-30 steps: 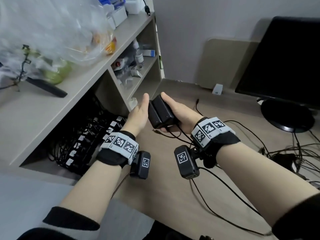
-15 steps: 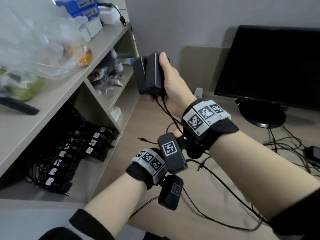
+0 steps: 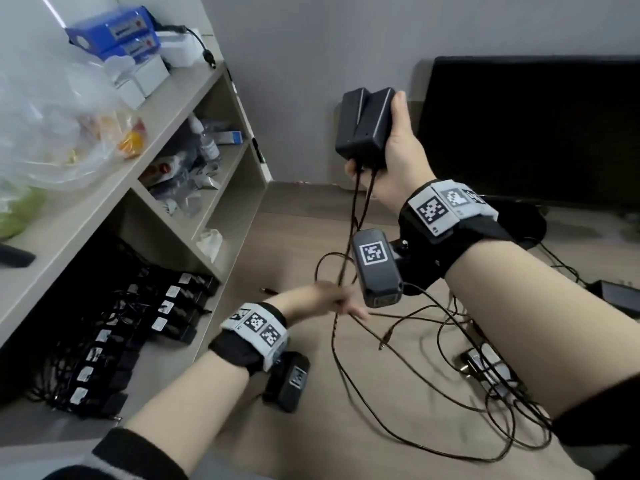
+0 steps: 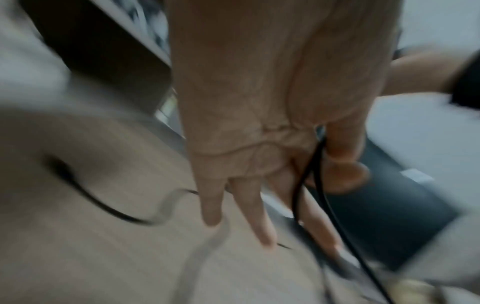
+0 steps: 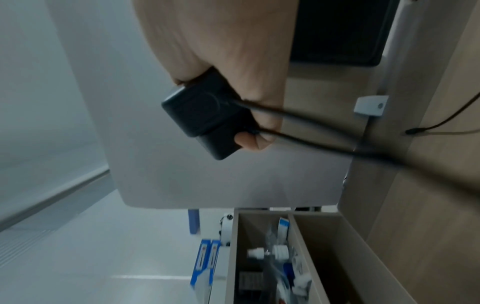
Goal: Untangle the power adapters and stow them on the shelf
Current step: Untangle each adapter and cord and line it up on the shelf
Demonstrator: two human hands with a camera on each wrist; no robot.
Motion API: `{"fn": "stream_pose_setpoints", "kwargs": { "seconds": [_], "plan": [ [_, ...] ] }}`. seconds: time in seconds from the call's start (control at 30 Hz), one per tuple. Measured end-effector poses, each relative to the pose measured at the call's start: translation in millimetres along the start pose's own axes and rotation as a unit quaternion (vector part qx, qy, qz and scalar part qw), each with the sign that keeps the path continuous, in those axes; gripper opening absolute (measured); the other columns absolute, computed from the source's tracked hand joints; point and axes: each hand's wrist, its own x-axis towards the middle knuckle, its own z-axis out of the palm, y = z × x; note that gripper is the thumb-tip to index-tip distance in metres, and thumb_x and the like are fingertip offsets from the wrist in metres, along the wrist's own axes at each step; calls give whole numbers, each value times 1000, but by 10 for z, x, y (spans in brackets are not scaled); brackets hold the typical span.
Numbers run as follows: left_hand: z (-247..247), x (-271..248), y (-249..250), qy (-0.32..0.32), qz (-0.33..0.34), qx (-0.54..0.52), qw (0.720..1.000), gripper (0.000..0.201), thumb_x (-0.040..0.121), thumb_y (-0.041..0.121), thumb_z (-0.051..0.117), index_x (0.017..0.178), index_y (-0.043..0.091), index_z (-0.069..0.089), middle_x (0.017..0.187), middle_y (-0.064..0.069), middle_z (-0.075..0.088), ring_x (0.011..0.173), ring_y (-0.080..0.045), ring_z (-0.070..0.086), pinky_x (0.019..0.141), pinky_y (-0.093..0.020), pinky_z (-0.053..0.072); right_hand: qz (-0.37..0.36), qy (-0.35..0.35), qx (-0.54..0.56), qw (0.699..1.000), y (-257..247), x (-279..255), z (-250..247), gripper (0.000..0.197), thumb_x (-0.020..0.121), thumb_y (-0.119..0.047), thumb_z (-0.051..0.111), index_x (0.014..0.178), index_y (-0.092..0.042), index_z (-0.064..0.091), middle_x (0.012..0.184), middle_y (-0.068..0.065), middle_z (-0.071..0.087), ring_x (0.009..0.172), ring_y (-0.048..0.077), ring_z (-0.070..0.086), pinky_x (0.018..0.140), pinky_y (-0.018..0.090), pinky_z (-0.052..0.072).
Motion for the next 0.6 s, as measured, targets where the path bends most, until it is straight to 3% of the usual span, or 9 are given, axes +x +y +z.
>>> {"fn": "stream_pose_setpoints", "kwargs": {
  "seconds": [0.07,0.1,0.17,0.2,0.27,0.4,0.47,0.53,0.6],
  "plan": [
    [-291,105,-174,89,20,-32,995,38,101,20,34,78,11,63,92,3,76,95,-18,62,93,-33,42,-2,-1,-3,1000,-4,-13,-107,54,92,-58,42,116,-13,58,91,10,62,67,22,58,50,26,42],
    [-418,138,-238,136,46,-57,988,43,101,18,34,68,14,61,84,1,76,86,-12,64,98,-30,39,1,4,-5,1000,28,-19,-168,56,92,-59,42,119,-13,57,93,10,62,68,22,59,50,26,43],
    [-607,173,-264,195,87,-109,971,64,100,11,34,40,15,55,54,3,69,71,-8,65,94,-29,37,15,27,-17,999,127,-5,-310,61,91,-59,43,127,-11,53,97,11,63,68,21,61,50,26,45],
    [-677,133,-210,217,107,-138,960,67,99,9,34,34,16,50,42,4,59,66,-13,63,90,-32,44,26,38,-26,999,185,4,-382,63,90,-60,44,129,-11,52,98,11,63,67,21,62,49,26,46],
    [-802,94,-76,252,149,-213,932,55,99,9,34,45,16,38,33,5,38,51,-19,52,68,-30,53,66,52,-35,996,299,2,-512,62,89,-60,46,129,-12,53,101,11,63,71,22,62,51,27,47],
    [-883,-174,357,204,232,-206,928,45,99,14,33,54,19,26,37,11,23,31,-7,23,42,-17,35,207,97,-45,973,585,-5,-726,47,86,-59,54,109,-18,59,104,7,62,81,22,59,69,31,49],
    [-824,-258,596,165,248,-158,942,49,99,14,32,51,21,27,38,11,21,31,-6,15,41,-14,20,265,100,-148,948,647,-57,-744,46,85,-60,54,110,-21,57,119,5,55,94,27,58,79,39,48],
    [-732,-251,771,143,237,-94,956,49,99,16,35,52,20,27,40,10,21,32,-6,14,44,-16,14,244,69,-288,923,670,-123,-676,53,92,-56,45,135,-24,44,142,6,43,125,34,46,95,49,41],
    [-656,-204,864,139,222,-42,964,47,98,17,38,52,21,30,42,9,21,34,-7,14,45,-17,13,158,6,-344,926,659,-197,-493,57,99,-45,35,146,-12,31,149,4,36,138,25,34,110,40,30]
  ]
}}
